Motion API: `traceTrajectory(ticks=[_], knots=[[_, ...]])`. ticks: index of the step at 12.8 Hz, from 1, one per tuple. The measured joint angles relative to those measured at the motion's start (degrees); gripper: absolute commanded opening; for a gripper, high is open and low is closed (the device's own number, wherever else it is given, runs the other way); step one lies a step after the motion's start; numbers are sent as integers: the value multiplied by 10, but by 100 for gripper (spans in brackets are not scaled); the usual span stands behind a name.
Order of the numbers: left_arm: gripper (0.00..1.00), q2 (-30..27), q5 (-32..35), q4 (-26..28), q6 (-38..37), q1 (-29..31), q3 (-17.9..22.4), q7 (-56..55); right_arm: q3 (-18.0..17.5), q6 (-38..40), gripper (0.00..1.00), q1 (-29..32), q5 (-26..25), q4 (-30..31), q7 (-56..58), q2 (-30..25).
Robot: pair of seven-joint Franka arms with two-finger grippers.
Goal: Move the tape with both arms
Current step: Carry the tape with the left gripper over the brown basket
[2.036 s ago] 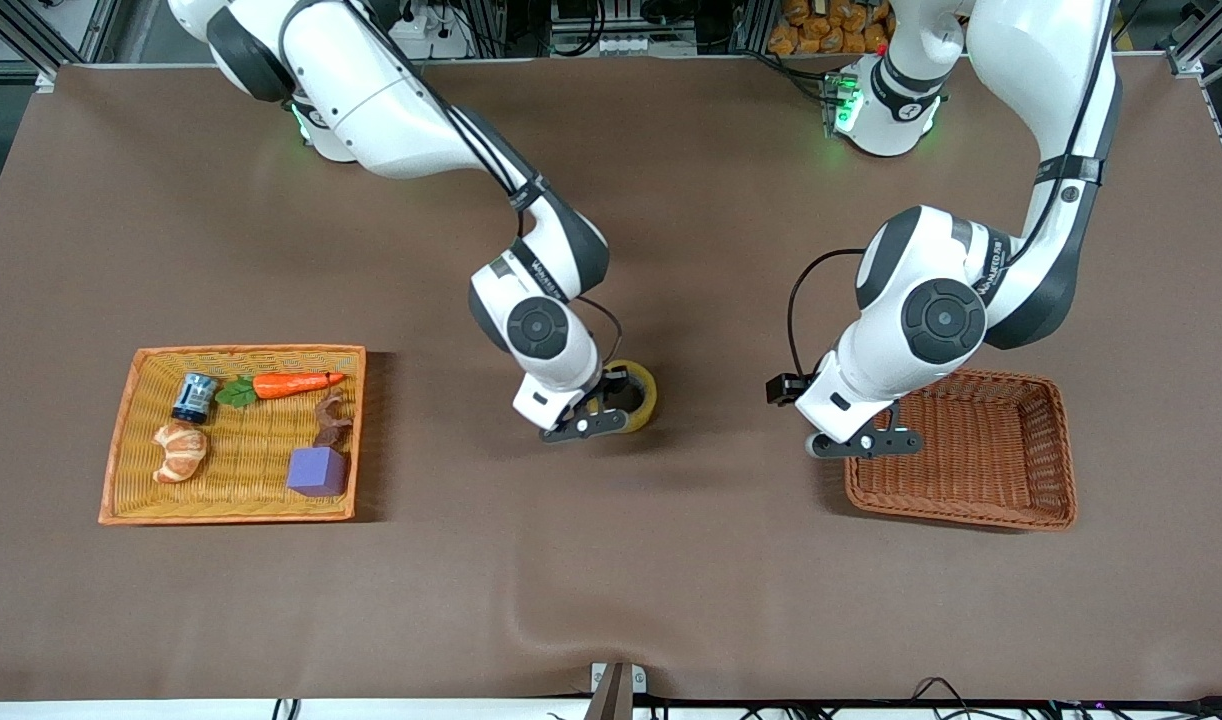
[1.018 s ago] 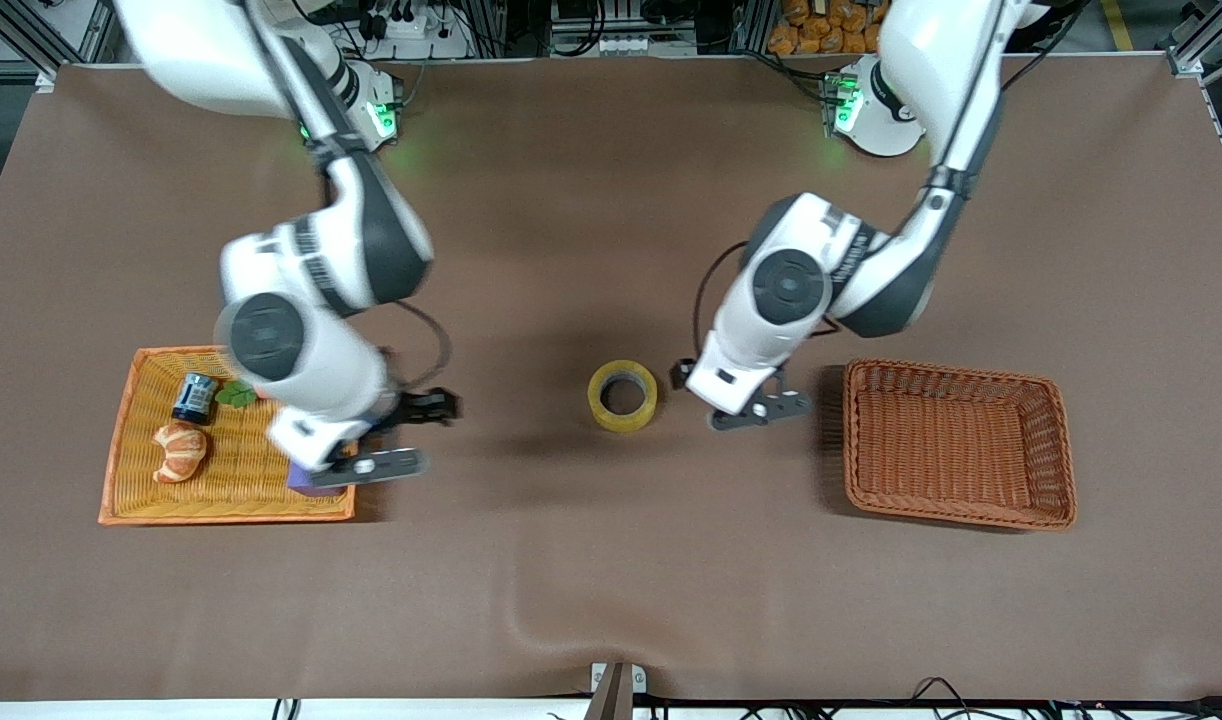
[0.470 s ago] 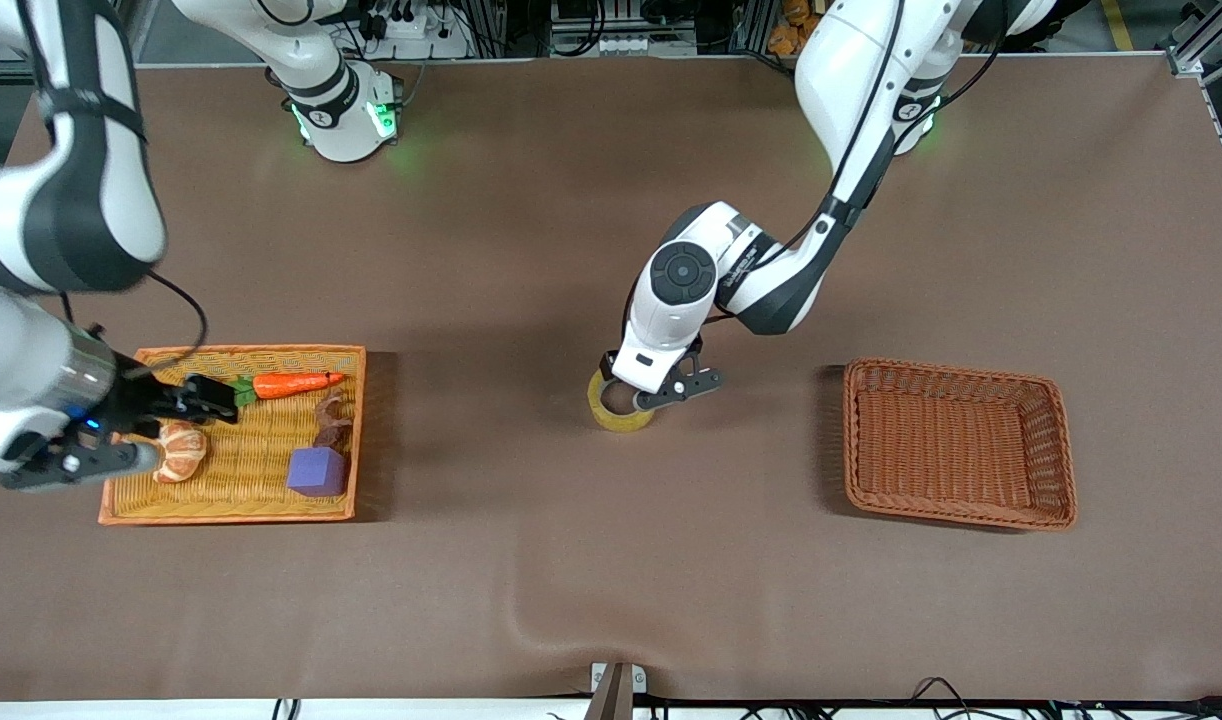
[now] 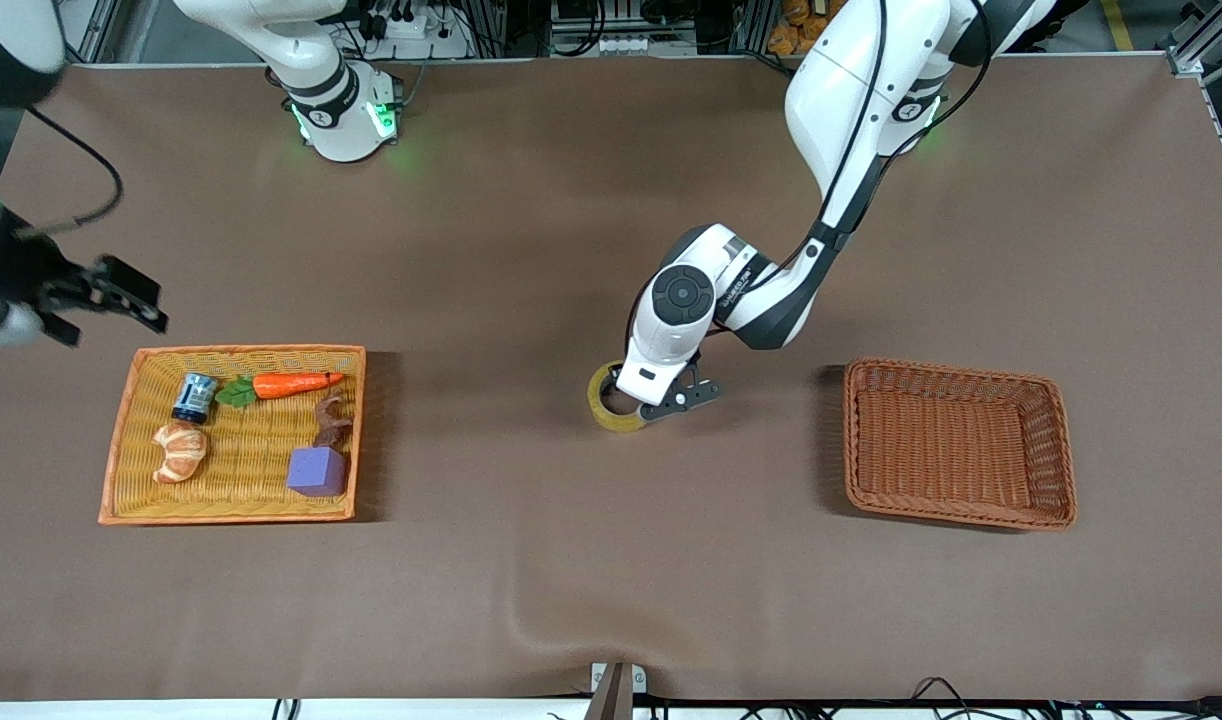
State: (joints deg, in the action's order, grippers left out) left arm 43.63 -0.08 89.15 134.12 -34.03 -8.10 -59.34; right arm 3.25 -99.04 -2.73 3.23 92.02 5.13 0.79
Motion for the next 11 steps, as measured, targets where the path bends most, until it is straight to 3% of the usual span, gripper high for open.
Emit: traceTrajectory(ticks=[6, 8, 11], knots=[[0, -17, 4, -15, 9, 17, 6, 1, -6, 36, 100, 6, -37, 15, -85, -35], [0, -61, 6, -14, -5, 59, 8, 22, -4, 45, 100, 8, -44, 15, -64, -35], [0, -133, 8, -5, -108, 152, 9, 167, -1, 55, 100, 23, -44, 15, -30, -35]])
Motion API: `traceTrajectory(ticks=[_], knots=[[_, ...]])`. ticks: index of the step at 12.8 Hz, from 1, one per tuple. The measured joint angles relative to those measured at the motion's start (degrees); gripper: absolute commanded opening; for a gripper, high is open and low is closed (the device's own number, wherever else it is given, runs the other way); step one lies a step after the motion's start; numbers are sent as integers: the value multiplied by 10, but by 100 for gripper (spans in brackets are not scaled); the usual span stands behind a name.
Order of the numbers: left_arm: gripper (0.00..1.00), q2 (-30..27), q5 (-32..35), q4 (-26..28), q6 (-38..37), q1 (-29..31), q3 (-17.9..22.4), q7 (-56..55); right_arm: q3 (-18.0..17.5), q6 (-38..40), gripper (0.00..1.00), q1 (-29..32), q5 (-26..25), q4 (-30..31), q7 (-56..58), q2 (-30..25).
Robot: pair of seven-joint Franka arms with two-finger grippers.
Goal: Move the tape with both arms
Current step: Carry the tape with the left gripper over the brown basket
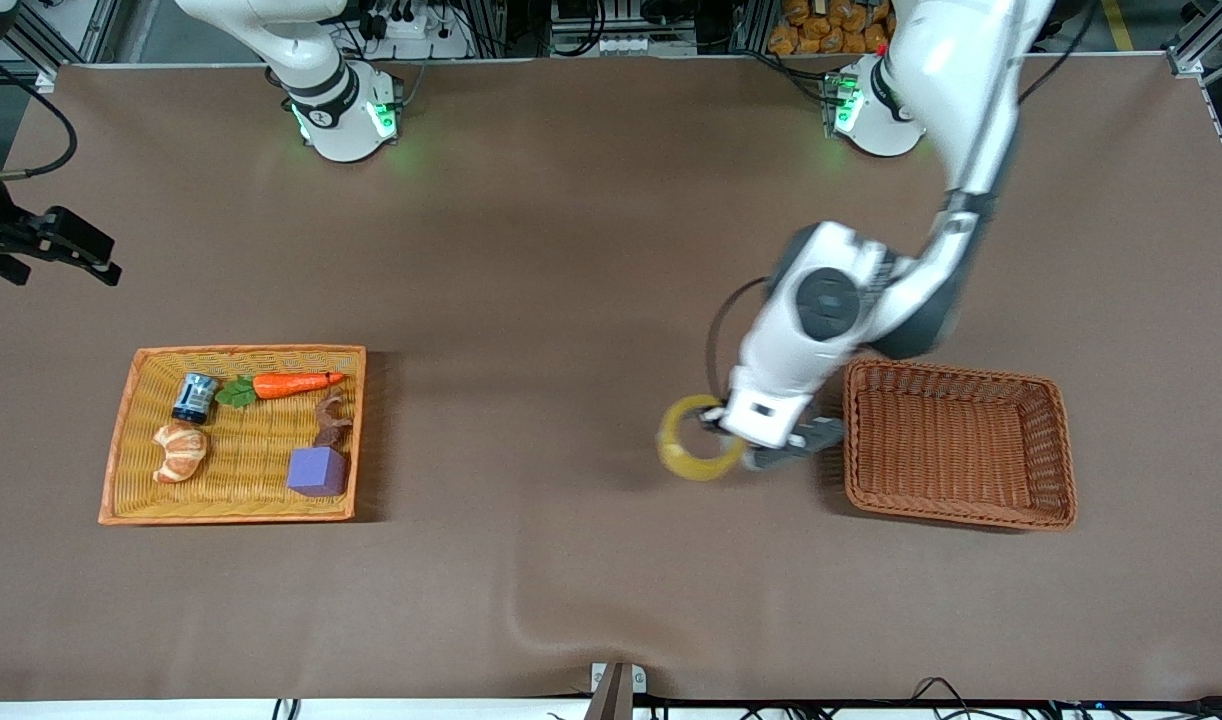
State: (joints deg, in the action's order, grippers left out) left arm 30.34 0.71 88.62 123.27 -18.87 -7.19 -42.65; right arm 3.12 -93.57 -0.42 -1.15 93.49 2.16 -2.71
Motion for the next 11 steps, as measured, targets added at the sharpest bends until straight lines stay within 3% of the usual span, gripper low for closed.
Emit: traceTrajectory(ticks=[3, 6, 11], knots=[[0, -31, 0, 12, -67, 98, 0, 189, 1, 6, 100, 1, 0, 0, 1, 0], [0, -30, 0, 27, -74, 169, 0, 340, 0, 18, 100, 1, 0, -1, 1, 0], [0, 5, 0, 39, -74, 242, 0, 474, -1, 20, 100, 1, 13, -1, 2, 0]])
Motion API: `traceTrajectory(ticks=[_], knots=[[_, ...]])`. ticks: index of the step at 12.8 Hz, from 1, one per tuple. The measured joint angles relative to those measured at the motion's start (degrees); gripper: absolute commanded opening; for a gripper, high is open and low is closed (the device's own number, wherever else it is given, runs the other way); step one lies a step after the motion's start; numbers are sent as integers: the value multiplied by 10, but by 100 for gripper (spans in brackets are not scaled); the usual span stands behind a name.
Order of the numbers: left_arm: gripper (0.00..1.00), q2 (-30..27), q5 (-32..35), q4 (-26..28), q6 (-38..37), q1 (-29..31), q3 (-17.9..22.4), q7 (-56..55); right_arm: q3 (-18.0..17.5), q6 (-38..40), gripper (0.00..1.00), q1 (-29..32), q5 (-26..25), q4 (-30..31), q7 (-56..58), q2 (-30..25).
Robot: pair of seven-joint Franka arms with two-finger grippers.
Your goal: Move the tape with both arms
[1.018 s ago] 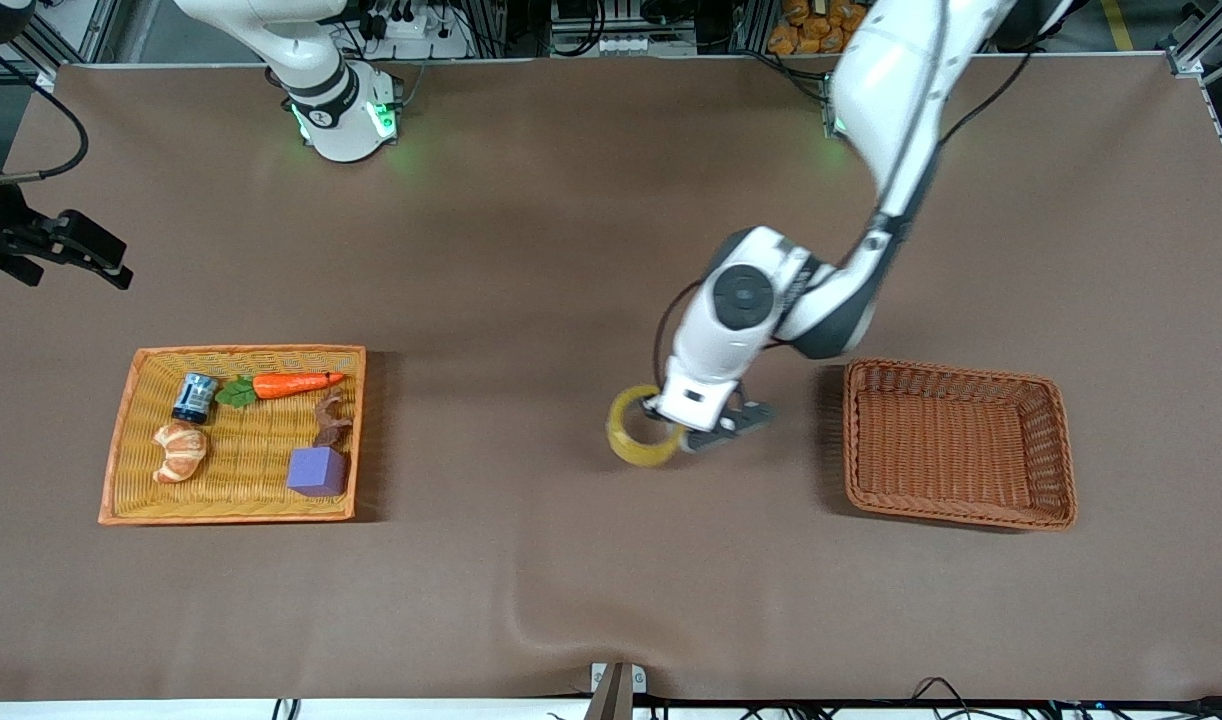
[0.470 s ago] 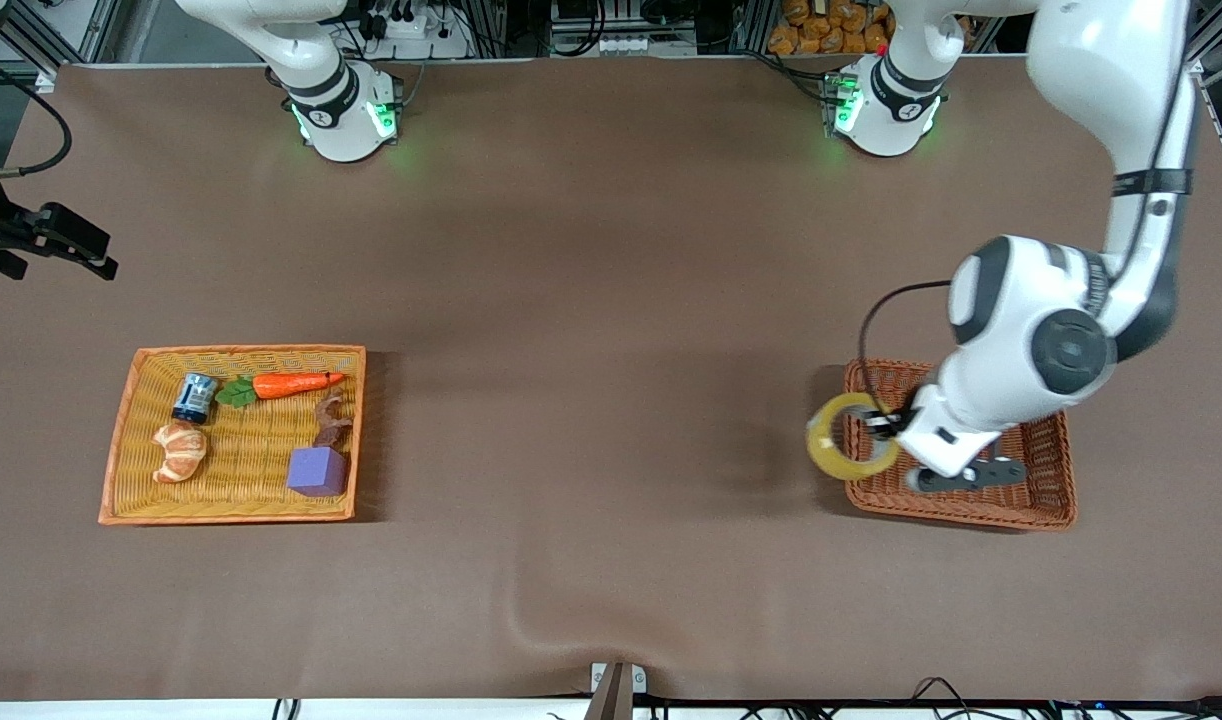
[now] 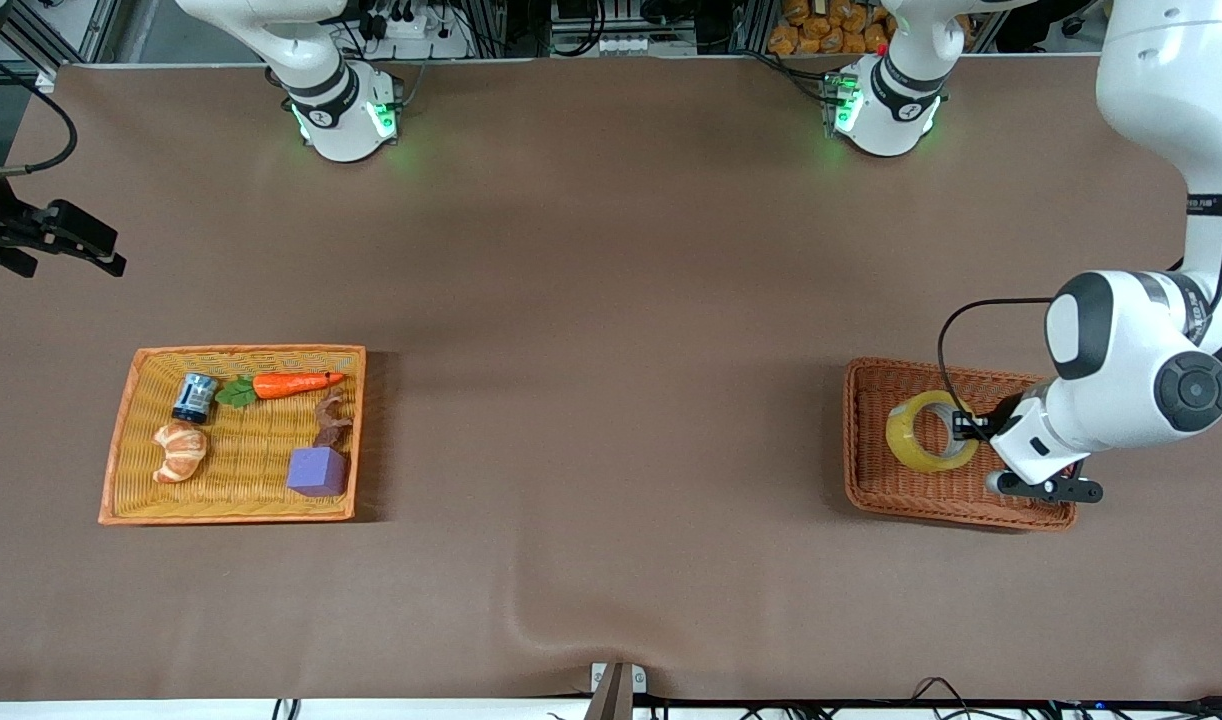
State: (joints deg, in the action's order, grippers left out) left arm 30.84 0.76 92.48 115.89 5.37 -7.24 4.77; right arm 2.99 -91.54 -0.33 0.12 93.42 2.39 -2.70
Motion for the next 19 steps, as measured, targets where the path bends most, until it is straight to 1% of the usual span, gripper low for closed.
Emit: traceTrajectory(ticks=[1, 2, 3, 4, 5, 8, 10, 13, 16, 19], knots=[[0, 10, 0, 1, 0, 7, 0, 8, 0, 0, 100, 0, 1, 0, 0, 0], [5, 17, 0, 3, 3, 12, 0, 14, 0, 0, 100, 0, 3, 0, 0, 0], [49, 23, 0, 6, 10, 17, 0, 18, 0, 0, 100, 0, 4, 0, 0, 0], [90, 28, 0, 8, 21, 21, 0, 19, -1, 1, 100, 0, 5, 0, 1, 0], [100, 31, 0, 8, 29, 26, 0, 19, -1, 3, 100, 0, 6, 0, 1, 1], [100, 22, 0, 3, 33, 32, -1, 18, -1, 6, 100, 0, 6, 0, 1, 6], [100, -10, 0, 0, 18, 32, -6, -4, 0, 6, 100, 0, 6, 0, 1, 9], [100, -105, 1, -10, -37, 29, -35, -57, 1, 6, 100, 0, 6, -1, 1, 10], [100, -212, 4, -10, -113, 25, -52, -71, 1, 8, 100, 0, 7, -2, 1, 10], [100, -276, 4, -10, -170, 25, -53, -71, 2, 11, 100, 0, 7, -2, 1, 10]])
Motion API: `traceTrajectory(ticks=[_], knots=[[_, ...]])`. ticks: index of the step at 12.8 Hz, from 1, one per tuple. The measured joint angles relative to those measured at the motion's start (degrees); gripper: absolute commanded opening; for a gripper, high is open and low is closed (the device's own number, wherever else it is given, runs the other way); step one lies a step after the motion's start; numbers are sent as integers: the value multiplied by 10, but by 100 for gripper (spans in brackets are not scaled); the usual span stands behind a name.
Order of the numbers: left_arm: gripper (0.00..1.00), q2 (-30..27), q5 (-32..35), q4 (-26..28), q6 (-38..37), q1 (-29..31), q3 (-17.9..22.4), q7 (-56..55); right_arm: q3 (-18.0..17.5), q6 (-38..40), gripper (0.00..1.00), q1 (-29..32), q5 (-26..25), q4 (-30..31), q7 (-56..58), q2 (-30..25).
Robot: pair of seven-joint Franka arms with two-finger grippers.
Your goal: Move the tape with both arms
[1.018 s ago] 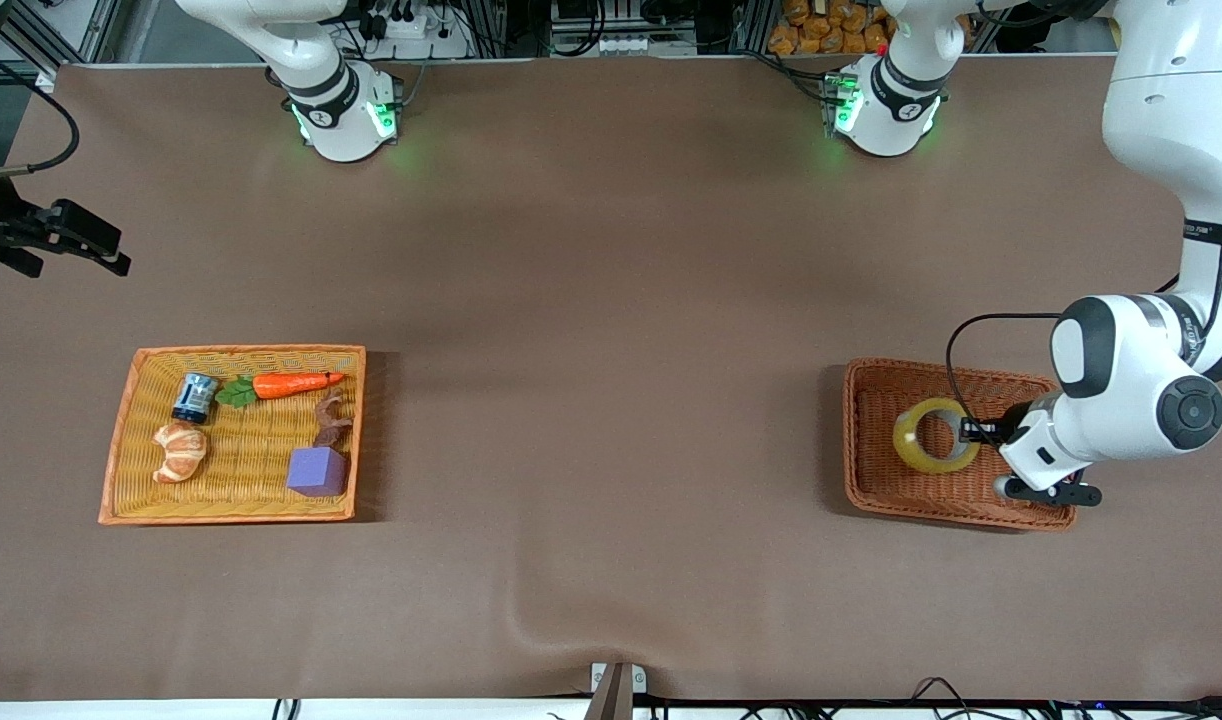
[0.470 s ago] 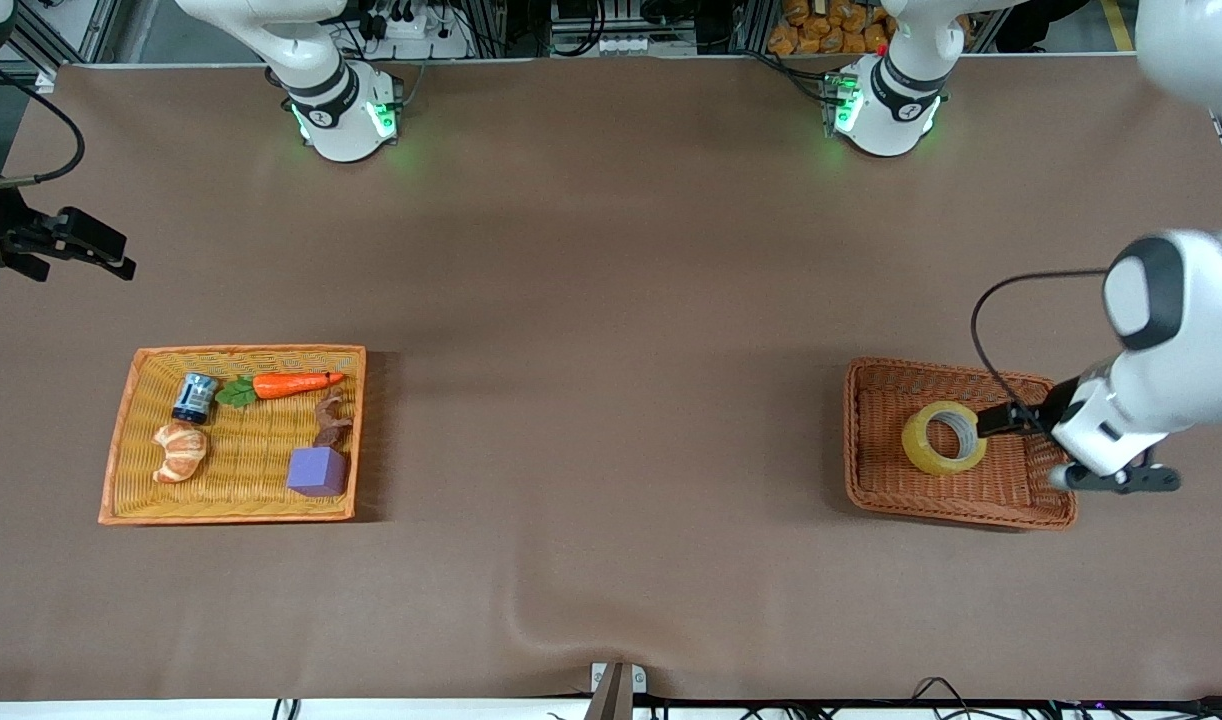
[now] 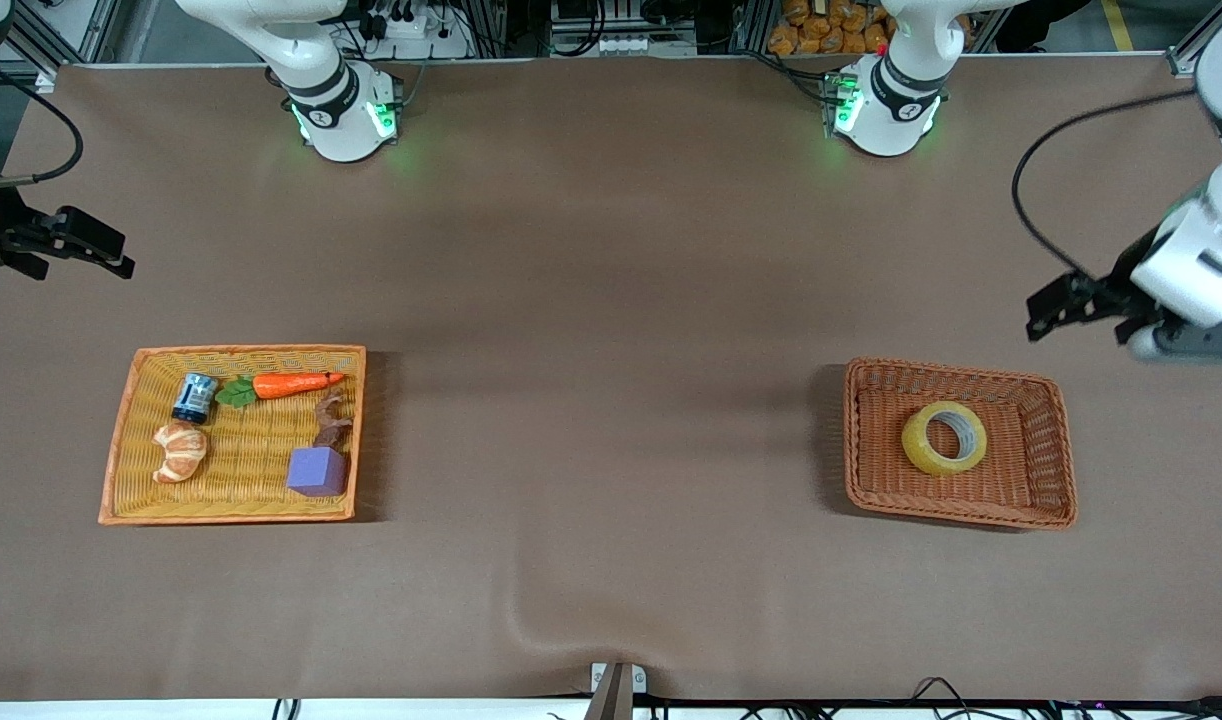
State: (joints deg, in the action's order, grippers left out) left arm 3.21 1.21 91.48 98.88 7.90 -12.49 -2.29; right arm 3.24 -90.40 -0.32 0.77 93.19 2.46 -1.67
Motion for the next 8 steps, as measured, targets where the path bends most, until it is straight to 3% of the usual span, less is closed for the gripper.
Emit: traceTrajectory(ticks=[4, 8], knots=[[100, -17, 0, -29, -59, -5, 5, 0, 1, 0, 100, 0, 0, -2, 0, 0], [100, -19, 0, -34, -80, -99, 105, 1, 1, 0, 100, 0, 0, -4, 0, 0]])
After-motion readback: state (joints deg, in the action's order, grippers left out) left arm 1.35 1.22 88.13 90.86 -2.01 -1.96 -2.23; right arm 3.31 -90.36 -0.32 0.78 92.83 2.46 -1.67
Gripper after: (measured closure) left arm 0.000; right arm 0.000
